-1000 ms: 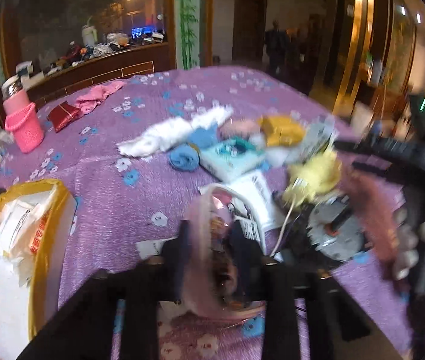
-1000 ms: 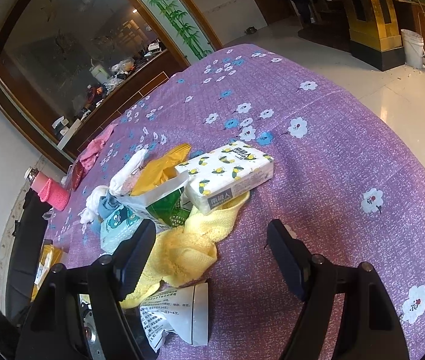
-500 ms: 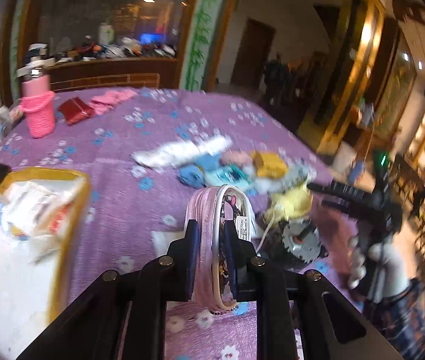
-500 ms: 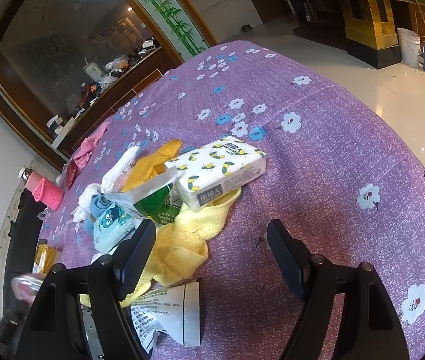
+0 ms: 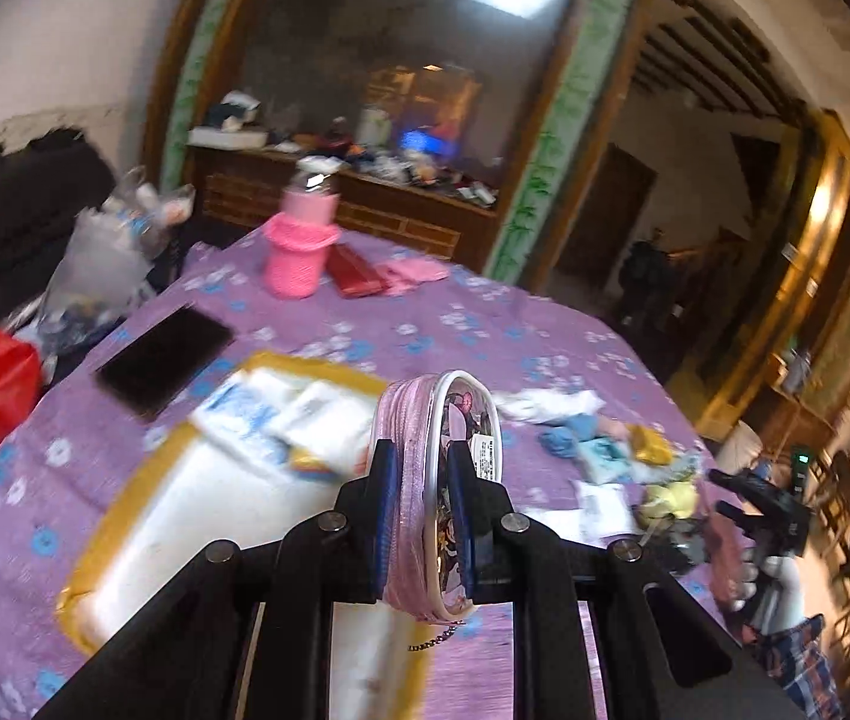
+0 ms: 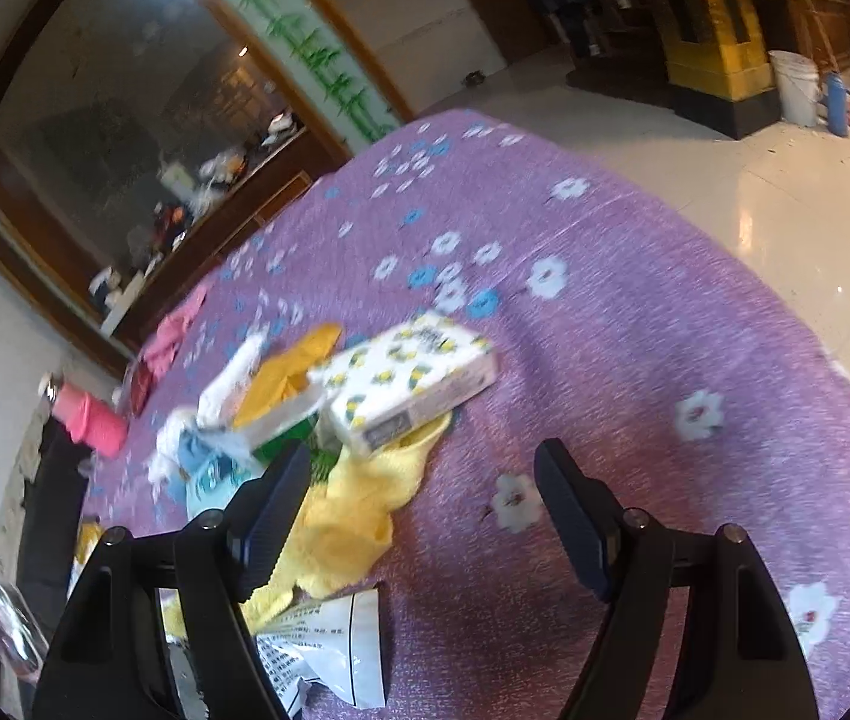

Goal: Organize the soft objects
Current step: 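Carry the pink pouch with the left tool into the white foam box, then open the left tool to release the pouch while the right tool reaches toward the towel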

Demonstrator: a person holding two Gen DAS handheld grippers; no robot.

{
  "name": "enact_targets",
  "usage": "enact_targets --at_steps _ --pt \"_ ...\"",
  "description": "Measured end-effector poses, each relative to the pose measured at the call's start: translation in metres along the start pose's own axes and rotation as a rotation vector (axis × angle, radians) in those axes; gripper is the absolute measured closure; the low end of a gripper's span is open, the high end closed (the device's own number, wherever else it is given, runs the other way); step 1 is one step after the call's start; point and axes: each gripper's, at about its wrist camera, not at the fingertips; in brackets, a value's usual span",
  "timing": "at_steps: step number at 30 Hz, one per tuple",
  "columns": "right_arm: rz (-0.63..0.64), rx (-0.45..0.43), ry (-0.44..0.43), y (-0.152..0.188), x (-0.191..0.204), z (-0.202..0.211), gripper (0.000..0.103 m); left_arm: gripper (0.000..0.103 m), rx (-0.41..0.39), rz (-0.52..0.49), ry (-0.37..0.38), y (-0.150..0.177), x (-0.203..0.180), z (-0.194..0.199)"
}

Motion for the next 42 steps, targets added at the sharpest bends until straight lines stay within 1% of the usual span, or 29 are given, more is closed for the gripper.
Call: enact_targets --at_steps 3,7,9,13,15,17,18,19,20,23,25,27,29,31,33,35,36,37,38,40,41,42 --pt "-0.014 0.036 -0.012 -0.003 -0.001 0.01 0.027 0.086 0.029 0.024 -0.029 0.004 0.024 -0.011" --pt "0.024 0.091 -0.004 -0.009 0.014 0.022 0.027 0.086 0.056 0.053 -0.067 0.002 0.054 -0.029" --pt "0.055 0.099 0.025 -0.011 0.029 0.026 0.027 0.086 0.063 0.056 -0.093 -0.003 0.063 -0.035" --pt "0.102 0.129 -0.001 -0.011 0.063 0.024 0.027 0.086 0.11 0.057 -0.139 -0.006 0.072 -0.052" --pt "0.149 0.158 -0.007 -0.01 0.092 0.018 0.027 0.084 0.138 0.066 -0.151 -0.005 0.074 -0.06" --pt "0.193 0.205 -0.002 -0.009 0.125 0.005 0.027 0.077 0.157 0.08 -0.16 -0.004 0.077 -0.062" --pt "0.202 0.231 -0.009 -0.008 0.138 -0.002 0.027 0.074 0.164 0.092 -0.151 -0.003 0.079 -0.062" --pt "0.212 0.265 -0.022 -0.008 0.154 -0.011 0.027 0.063 0.167 0.104 -0.136 -0.002 0.081 -0.06" --pt "0.223 0.296 -0.029 -0.007 0.169 -0.02 0.027 0.055 0.162 0.109 -0.127 -0.002 0.082 -0.057" --pt "0.264 0.37 -0.048 -0.005 0.216 -0.047 0.027 0.047 0.102 0.097 -0.118 0.001 0.081 -0.038" --pt "0.286 0.408 -0.049 -0.002 0.242 -0.065 0.027 0.044 0.071 0.109 -0.113 0.002 0.084 -0.027" --pt "0.315 0.435 -0.035 0.0 0.266 -0.083 0.027 0.043 0.051 0.129 -0.094 0.004 0.09 -0.016" --pt "0.332 0.449 -0.009 0.001 0.28 -0.096 0.027 0.042 0.038 0.143 -0.076 0.006 0.097 -0.006" --pt "0.34 0.454 0.048 0.002 0.286 -0.109 0.027 0.04 0.025 0.143 -0.076 0.009 0.106 0.004" --pt "0.354 0.444 0.149 0.002 0.286 -0.119 0.027 0.039 0.022 0.146 -0.084 0.011 0.113 0.007" --pt "0.389 0.422 0.247 0.0 0.284 -0.125 0.027 0.039 0.029 0.154 -0.072 0.014 0.12 0.008" --pt "0.411 0.399 0.319 -0.001 0.284 -0.128 0.027 0.039 0.031 0.158 -0.064 0.016 0.124 0.008" --pt "0.424 0.376 0.366 -0.003 0.283 -0.13 0.028 0.039 0.032 0.16 -0.058 0.017 0.126 0.007" --pt "0.438 0.356 0.406 -0.004 0.282 -0.132 0.031 0.039 0.033 0.16 -0.054 0.019 0.128 0.007" --pt "0.451 0.355 0.454 -0.006 0.277 -0.139 0.043 0.039 0.04 0.166 -0.044 0.021 0.133 0.005" --pt "0.447 0.363 0.466 -0.007 0.274 -0.143 0.057 0.039 0.046 0.172 -0.041 0.022 0.135 0.003" --pt "0.434 0.384 0.472 -0.007 0.269 -0.151 0.066 0.039 0.054 0.178 -0.039 0.023 0.137 0.001"
Point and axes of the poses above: each gripper's, at about its wrist camera, not at the fingertips, and z roughly against the way its jaws point, x to its left, y to its underside, and after that the axes turned 12 degrees about x, right-handed
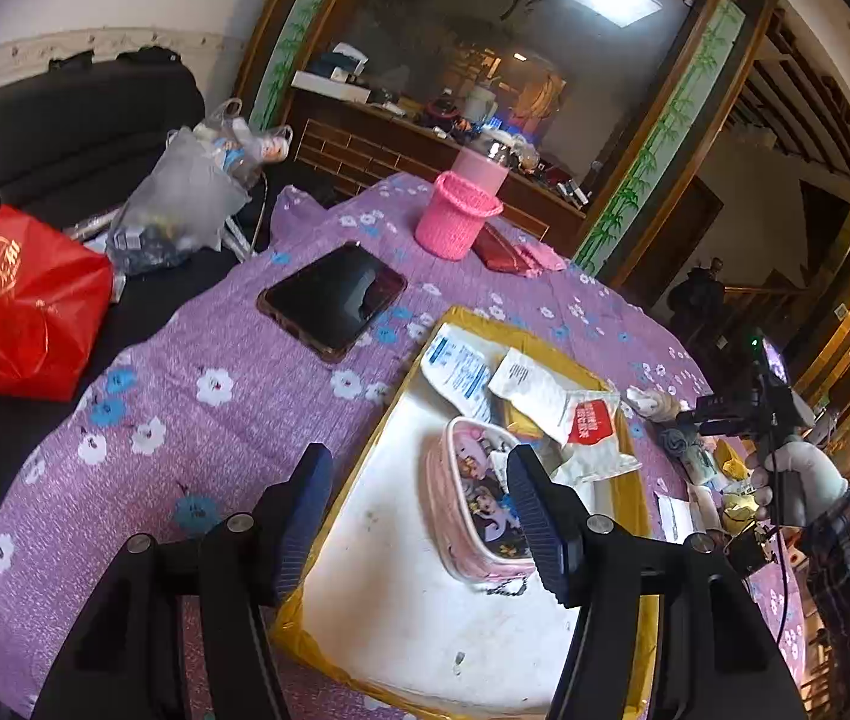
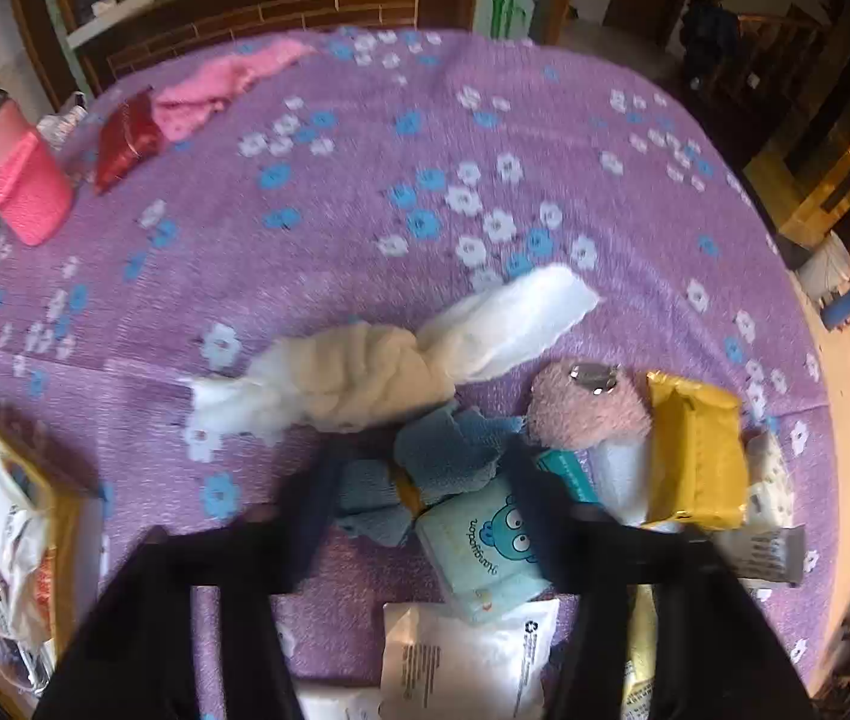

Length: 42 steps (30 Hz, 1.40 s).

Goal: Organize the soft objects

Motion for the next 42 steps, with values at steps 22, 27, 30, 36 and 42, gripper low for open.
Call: enact_targets --at_steps 22,27,30,36,42 --pt "0.381 -0.113 -0.365 0.12 0.098 0.11 0.094 0.039 0.032 0.028 0.032 0.023 0.004 0.003" --pt "0.588 -0.023 -0.384 0.159 0.168 0.096 0.094 0.039 0.026 0.029 0.021 0.026 0.009 0.01" --pt "0.658 0.025 -0.325 0.169 0.201 0.074 0.094 0.039 0.022 0.034 0.017 0.027 0.011 0.013" --pt "0.58 0.034 -0.221 0.14 0.21 0.033 0.094 0.039 0.023 0.032 0.018 0.029 0.012 0.016" --pt "0.593 -0.034 -0.24 0.154 0.205 0.05 0.076 0.039 0.029 0.037 0.012 0.028 0.01 0.015"
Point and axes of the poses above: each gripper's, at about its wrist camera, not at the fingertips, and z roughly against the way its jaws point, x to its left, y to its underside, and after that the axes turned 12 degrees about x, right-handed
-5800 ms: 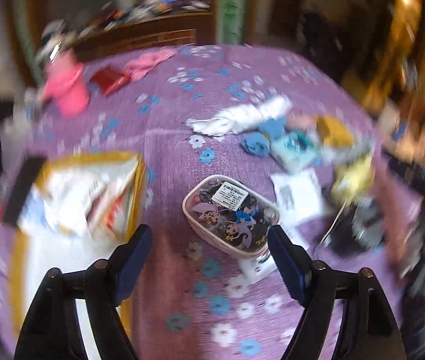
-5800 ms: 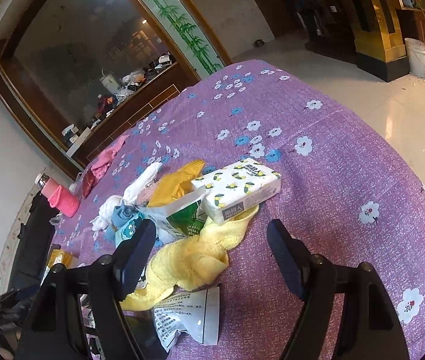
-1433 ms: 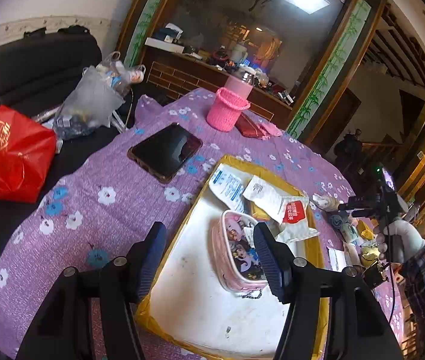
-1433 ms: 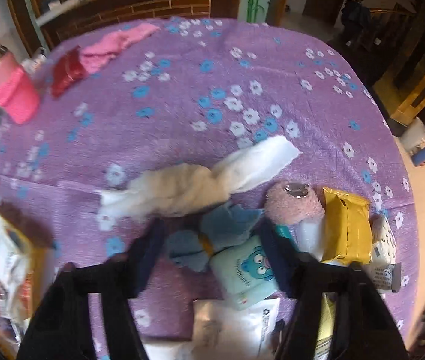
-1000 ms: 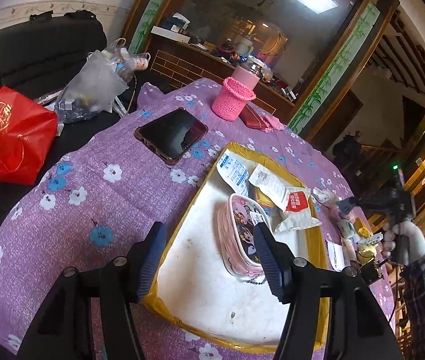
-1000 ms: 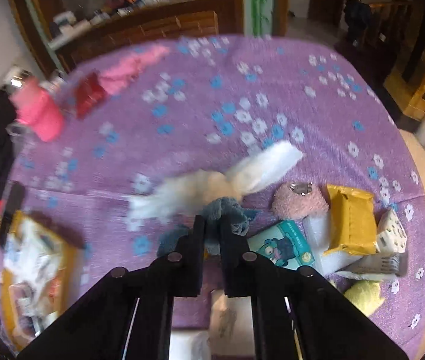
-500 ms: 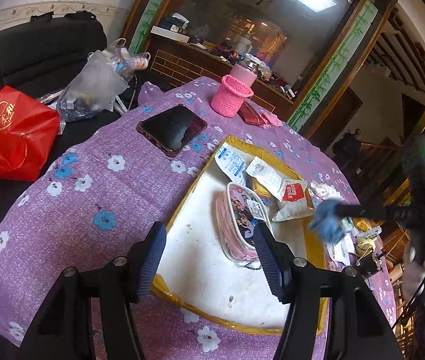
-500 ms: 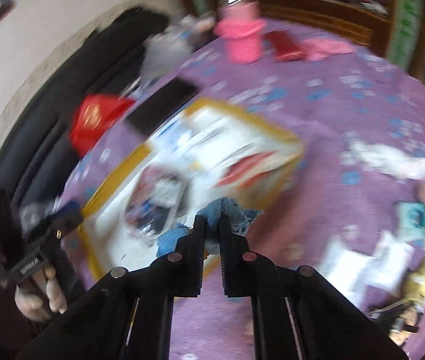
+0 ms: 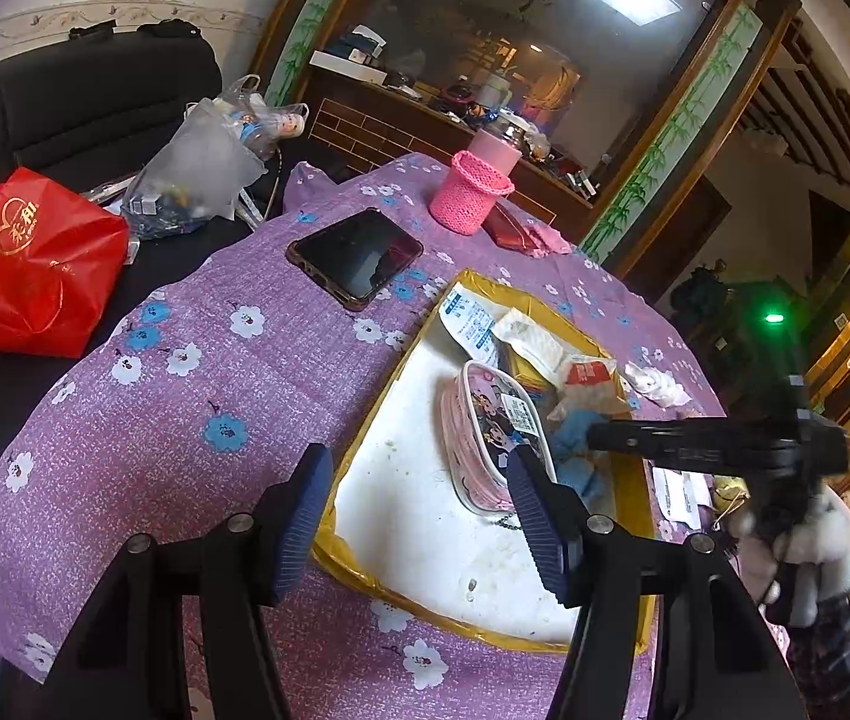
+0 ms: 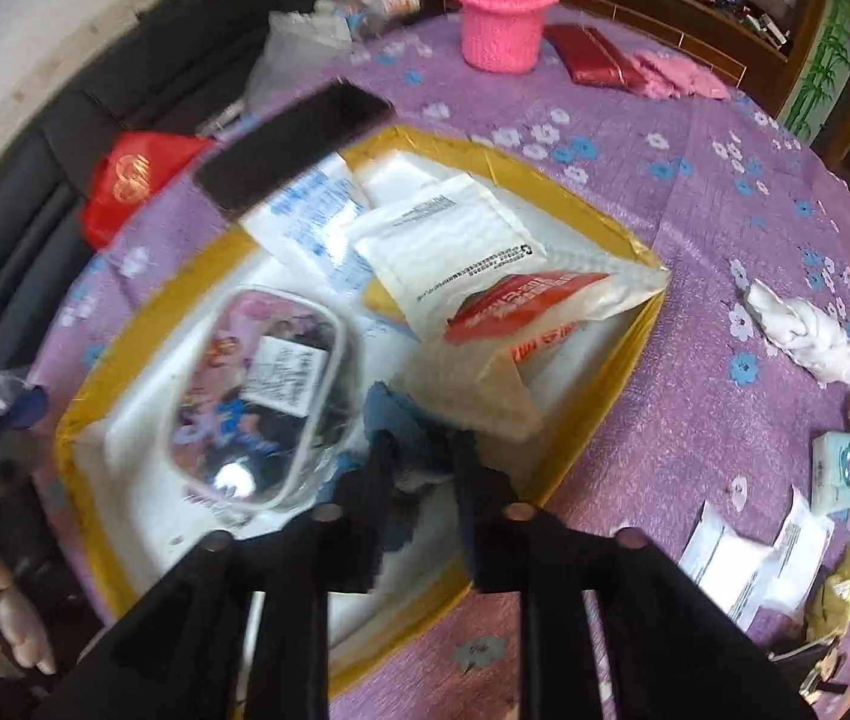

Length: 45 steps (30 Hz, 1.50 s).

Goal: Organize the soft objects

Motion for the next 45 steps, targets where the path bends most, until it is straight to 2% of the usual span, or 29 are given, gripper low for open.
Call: enact_targets --at_steps 1,3,4,7,10,13,16,20,24,28,30,34,35,37,39,41,42,44,45 --pt "0.001 -0.027 -0.009 0.006 -0.001 0.009 0.072 0.038 0.001 -0.003 -0.003 0.0 -0.002 0.0" --pt "-0.007 -0.108 -0.008 0.022 -0.006 0.033 0.052 0.037 0.002 -0.011 -0.008 0.002 -0.006 0.002" --pt "-0.015 -0.146 -0.014 0.032 -0.011 0.045 0.049 0.037 0.002 -0.019 -0.011 0.002 -0.01 0.002" --pt "-0.078 -0.232 -0.043 0.066 -0.043 0.078 0.047 0.037 0.005 -0.053 -0.01 0.005 -0.025 0.004" --pt "-0.191 -0.32 -0.053 0.105 -0.092 0.11 0.045 0.034 0.015 -0.105 0.005 0.006 -0.047 0.003" --pt "-0.345 -0.414 -0.025 0.152 -0.152 0.138 0.031 0.033 0.048 -0.166 0.046 0.006 -0.078 -0.003" --pt "-0.513 -0.45 -0.029 0.197 -0.216 0.145 0.03 0.032 0.093 -0.222 0.087 0.009 -0.113 -0.014" --pt "-0.66 -0.455 -0.054 0.239 -0.275 0.13 0.029 0.032 0.148 -0.318 0.084 0.022 -0.162 -0.033" --pt "-0.713 -0.462 -0.101 0.254 -0.309 0.11 0.03 0.032 0.209 -0.435 0.048 0.036 -0.213 -0.057" --pt "-0.741 -0.511 -0.104 0.255 -0.338 0.091 0.03 0.032 0.275 -0.531 -0.018 0.045 -0.253 -0.096" --pt "-0.763 -0.538 -0.111 0.258 -0.349 0.082 0.03 0.032 0.31 -0.622 -0.042 0.048 -0.272 -0.118" --pt "-0.802 -0.574 -0.158 0.272 -0.368 0.063 0.03 0.033 0.358 -0.881 -0.14 0.051 -0.309 -0.159" --pt "-0.827 -0.551 -0.165 0.275 -0.373 0.059 0.03 0.033 0.368 -0.911 -0.149 0.05 -0.313 -0.167" --pt "-0.847 -0.57 -0.188 0.278 -0.377 0.061 0.03 0.033 0.416 -0.93 -0.153 0.044 -0.318 -0.186" --pt "-0.844 -0.598 -0.18 0.281 -0.377 0.065 0.03 0.033 0.426 -0.936 -0.167 0.04 -0.321 -0.201" --pt "-0.832 -0.598 -0.177 0.281 -0.374 0.066 0.03 0.032 0.423 -0.985 -0.189 0.042 -0.327 -0.215" --pt "-0.828 -0.593 -0.18 0.28 -0.374 0.065 0.03 0.029 0.411 -1.023 -0.198 0.043 -0.331 -0.22" --pt "-0.822 -0.578 -0.183 0.276 -0.373 0.063 0.03 0.016 0.375 -1.092 -0.175 0.047 -0.336 -0.224" --pt "-0.819 -0.573 -0.182 0.275 -0.372 0.063 0.03 0.016 0.372 -1.098 -0.159 0.047 -0.336 -0.224"
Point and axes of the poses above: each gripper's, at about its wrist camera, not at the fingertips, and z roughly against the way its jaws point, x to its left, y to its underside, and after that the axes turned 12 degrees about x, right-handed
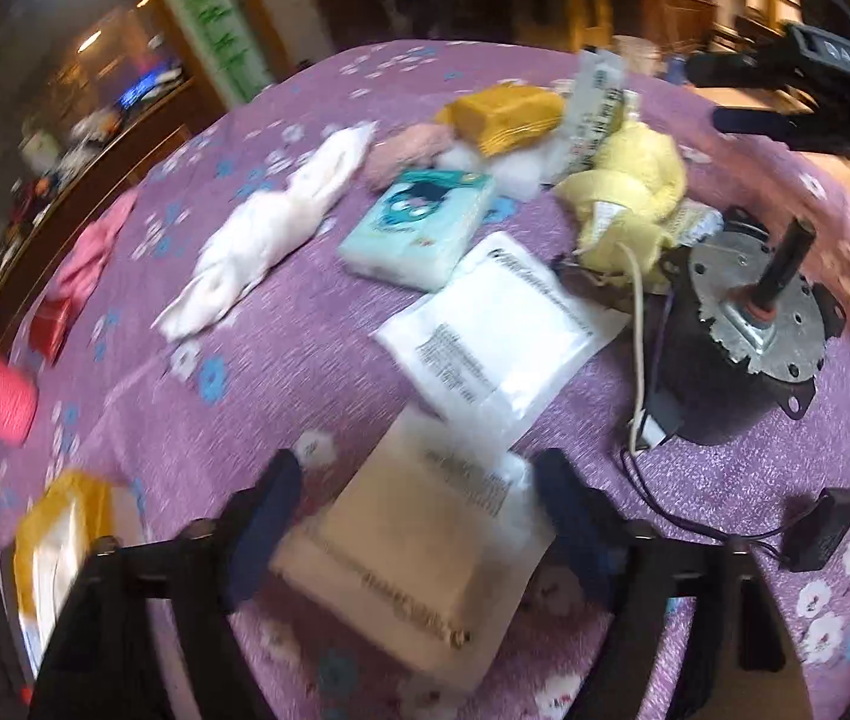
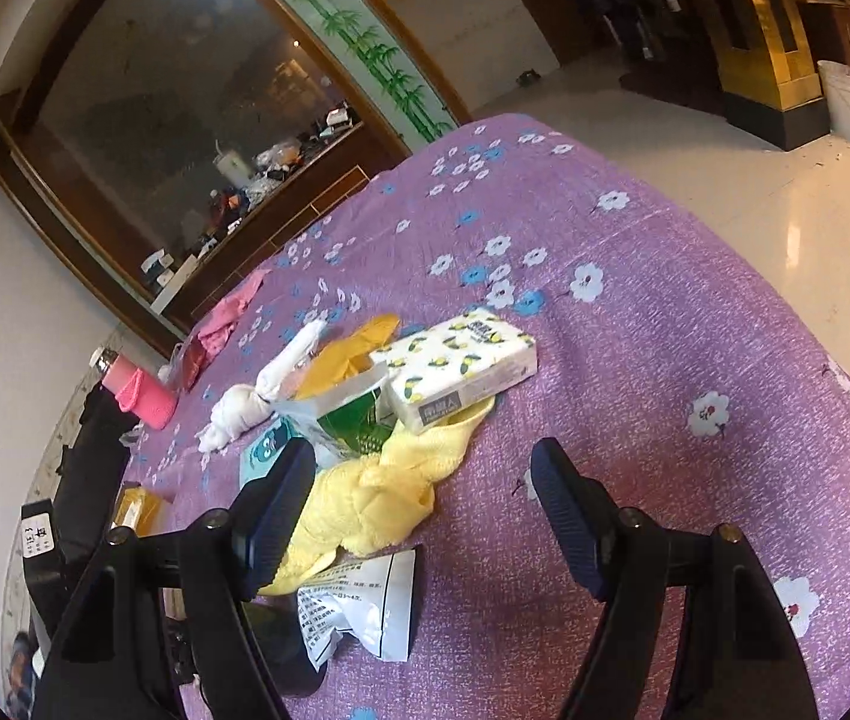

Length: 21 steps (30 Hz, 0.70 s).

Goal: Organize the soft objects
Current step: 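Move the left tool to the white paper packet on the table, then close the left tool on the white paper packet and lift it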

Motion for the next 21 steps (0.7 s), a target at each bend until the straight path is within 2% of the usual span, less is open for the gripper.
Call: enact_targets --at_steps 2,3,4,6,7,8,10,15,16,18,20,21 --pt "0.004 0.001 0.001 0.001 0.001 -0.001 0.03 0.018 0.022 0.033 0.037 0.0 0.004 -0.001" --pt "0.006 0.0 0.006 0.001 0.002 -0.001 0.03 0.026 0.042 0.054 0.068 0.001 0.005 -0.001" --pt "0.008 -0.001 0.012 0.001 0.002 -0.001 0.03 0.042 0.045 0.074 0.109 0.003 0.006 0.002" --pt "0.008 -0.004 0.021 0.001 0.002 -0.002 0.03 0.067 0.013 0.103 0.086 0.013 0.006 0.012" --pt "0.007 -0.006 0.027 0.001 0.001 -0.002 0.03 0.087 -0.001 0.124 0.1 0.016 0.006 0.017" --pt "0.007 -0.007 0.035 0.001 0.002 -0.002 0.03 0.103 -0.011 0.157 0.12 0.02 0.01 0.022" --pt "0.005 -0.011 0.05 0.001 0.0 -0.003 0.03 0.103 -0.043 0.212 0.167 0.031 0.015 0.033" --pt "-0.005 -0.013 0.084 0.002 -0.002 -0.004 0.03 0.103 -0.046 0.235 0.183 0.05 0.006 0.042" --pt "-0.006 -0.015 0.091 0.002 -0.003 -0.004 0.03 0.101 -0.045 0.218 0.18 0.051 0.005 0.042" --pt "-0.006 -0.015 0.102 0.002 -0.003 -0.005 0.03 0.082 -0.045 0.181 0.171 0.053 0.001 0.041" --pt "-0.005 -0.019 0.11 0.003 -0.003 -0.004 0.03 0.017 -0.055 0.167 0.138 0.054 -0.002 0.041" --pt "-0.004 -0.02 0.116 0.003 -0.003 -0.004 0.03 0.011 -0.07 0.155 0.118 0.054 -0.004 0.043"
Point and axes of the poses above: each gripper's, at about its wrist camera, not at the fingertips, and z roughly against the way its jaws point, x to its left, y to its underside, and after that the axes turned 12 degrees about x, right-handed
